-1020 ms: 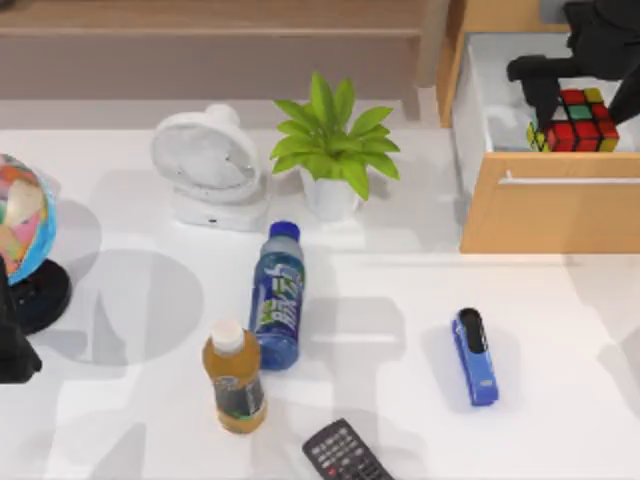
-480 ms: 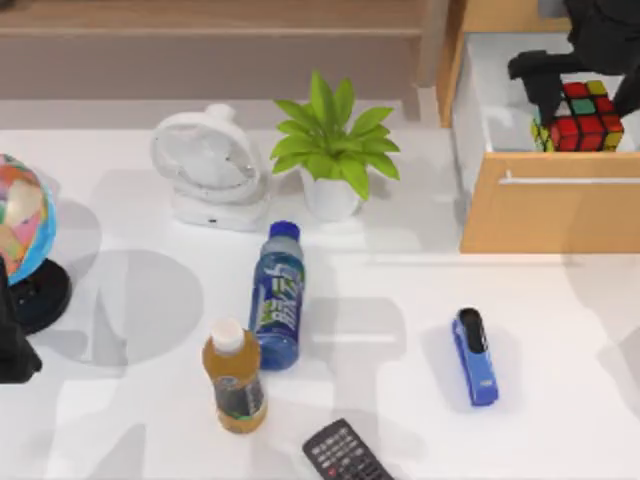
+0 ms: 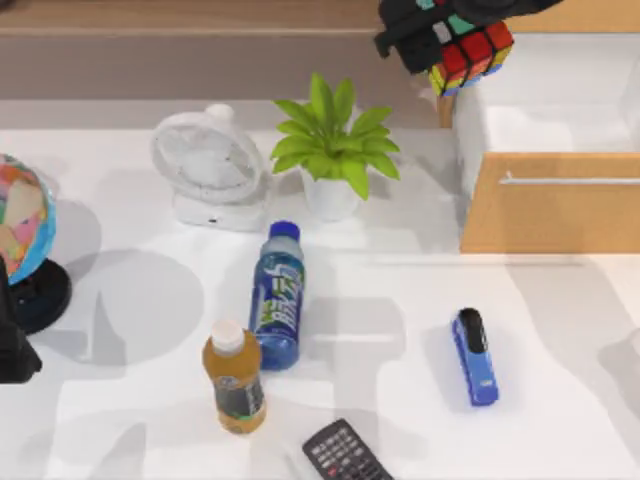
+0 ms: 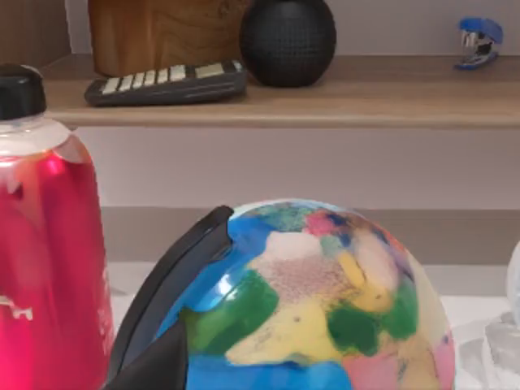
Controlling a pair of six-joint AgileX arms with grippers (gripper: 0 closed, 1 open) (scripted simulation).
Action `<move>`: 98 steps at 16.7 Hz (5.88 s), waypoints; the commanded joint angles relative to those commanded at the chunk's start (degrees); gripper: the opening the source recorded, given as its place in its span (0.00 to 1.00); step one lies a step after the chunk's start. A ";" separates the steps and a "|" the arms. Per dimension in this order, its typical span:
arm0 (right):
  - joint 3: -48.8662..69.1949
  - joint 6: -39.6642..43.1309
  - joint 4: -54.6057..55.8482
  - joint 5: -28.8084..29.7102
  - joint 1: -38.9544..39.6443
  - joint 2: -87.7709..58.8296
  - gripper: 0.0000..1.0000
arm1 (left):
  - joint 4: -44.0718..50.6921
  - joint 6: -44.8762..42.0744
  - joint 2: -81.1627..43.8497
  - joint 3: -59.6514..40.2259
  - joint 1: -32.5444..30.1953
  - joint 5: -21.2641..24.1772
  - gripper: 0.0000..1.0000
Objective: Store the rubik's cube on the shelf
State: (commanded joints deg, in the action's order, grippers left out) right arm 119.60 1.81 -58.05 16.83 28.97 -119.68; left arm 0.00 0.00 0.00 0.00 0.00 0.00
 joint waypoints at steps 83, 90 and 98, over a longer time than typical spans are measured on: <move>-3.50 2.41 97.47 25.01 11.00 -28.80 1.00 | 0.00 0.00 0.00 0.00 0.00 0.00 1.00; -11.92 8.85 106.32 21.13 11.79 -23.03 1.00 | 0.00 0.00 0.00 0.00 0.00 0.00 1.00; -51.15 33.48 141.64 10.44 11.25 -4.60 1.00 | 0.00 0.00 0.00 0.00 0.00 0.00 1.00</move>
State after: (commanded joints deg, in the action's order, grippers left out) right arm 68.45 35.29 83.59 27.26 40.22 -124.27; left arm 0.00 0.00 0.00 0.00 0.00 0.00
